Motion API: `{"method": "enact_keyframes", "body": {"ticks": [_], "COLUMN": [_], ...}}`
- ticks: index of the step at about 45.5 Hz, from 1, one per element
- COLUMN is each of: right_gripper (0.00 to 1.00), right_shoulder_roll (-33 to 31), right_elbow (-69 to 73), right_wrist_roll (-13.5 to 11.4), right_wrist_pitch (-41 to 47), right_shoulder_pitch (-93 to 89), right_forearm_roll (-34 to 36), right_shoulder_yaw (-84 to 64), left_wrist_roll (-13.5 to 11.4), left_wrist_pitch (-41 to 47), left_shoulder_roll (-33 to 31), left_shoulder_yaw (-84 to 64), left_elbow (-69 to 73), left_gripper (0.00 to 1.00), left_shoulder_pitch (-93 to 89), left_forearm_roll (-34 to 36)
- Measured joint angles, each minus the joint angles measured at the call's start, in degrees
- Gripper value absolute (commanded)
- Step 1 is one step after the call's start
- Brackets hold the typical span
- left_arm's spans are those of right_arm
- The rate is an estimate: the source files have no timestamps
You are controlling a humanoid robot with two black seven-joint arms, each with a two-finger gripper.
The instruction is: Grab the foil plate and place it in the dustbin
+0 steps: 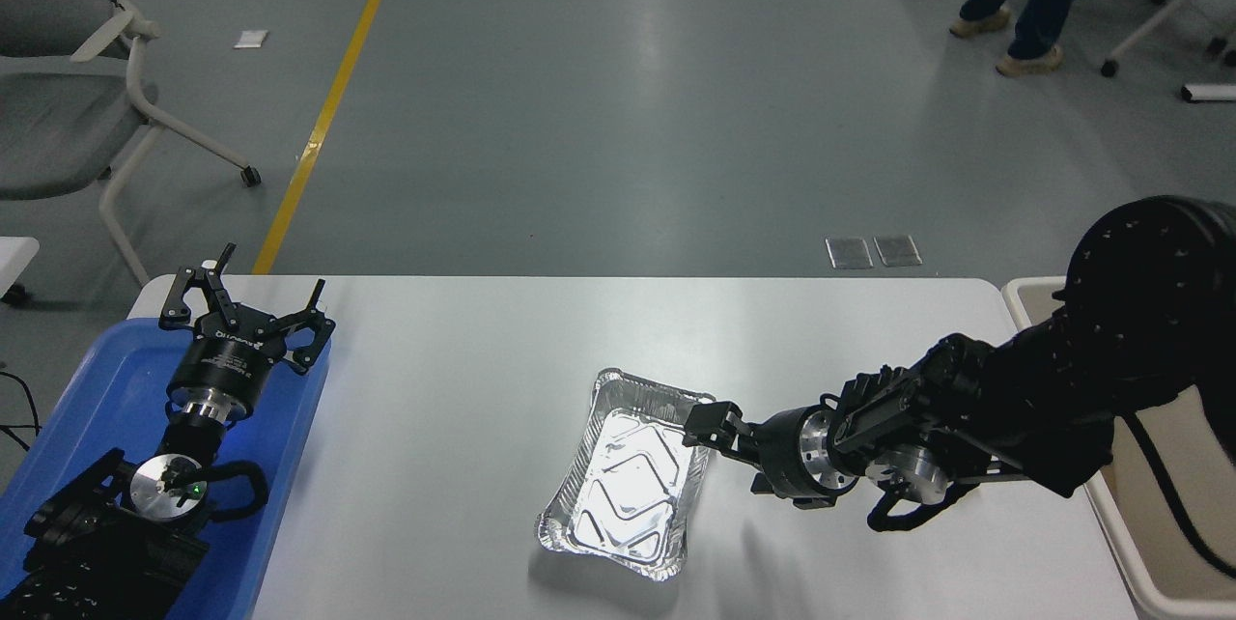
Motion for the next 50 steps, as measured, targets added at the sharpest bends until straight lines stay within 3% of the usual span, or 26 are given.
{"method": "enact_keyframes", "body": {"ticks": [39,44,50], "right_gripper": [1.00,0.97,0.86], "right_shoulder_roll": [0.02,0.02,0.02], "right_elbow": [-5.89,-6.01,-6.18], "right_wrist_roll": [-0.29,-0.29,-0.30], "right_wrist_pitch": [-5.07,-5.17,-5.33], "right_shoulder_pitch": [-9.69,-10.18,-10.65], "right_forearm_roll": [-1.29,-1.24,-1.36], "right_shoulder_yaw": [4.93,6.00,6.68], "left_wrist_roll": [0.00,0.00,0.00], "left_wrist_pitch": [0.00,0.00,0.00], "left_shoulder_roll": [0.00,0.00,0.00], "left_shoulder_yaw": [0.00,0.00,0.00], "left_elbow": [-0.03,-0.05,-0.05], "left_gripper": [0.99,0.99,0.99], "left_shoulder_pitch": [0.00,0.00,0.00], "left_forearm_roll": [0.00,0.00,0.00]}}
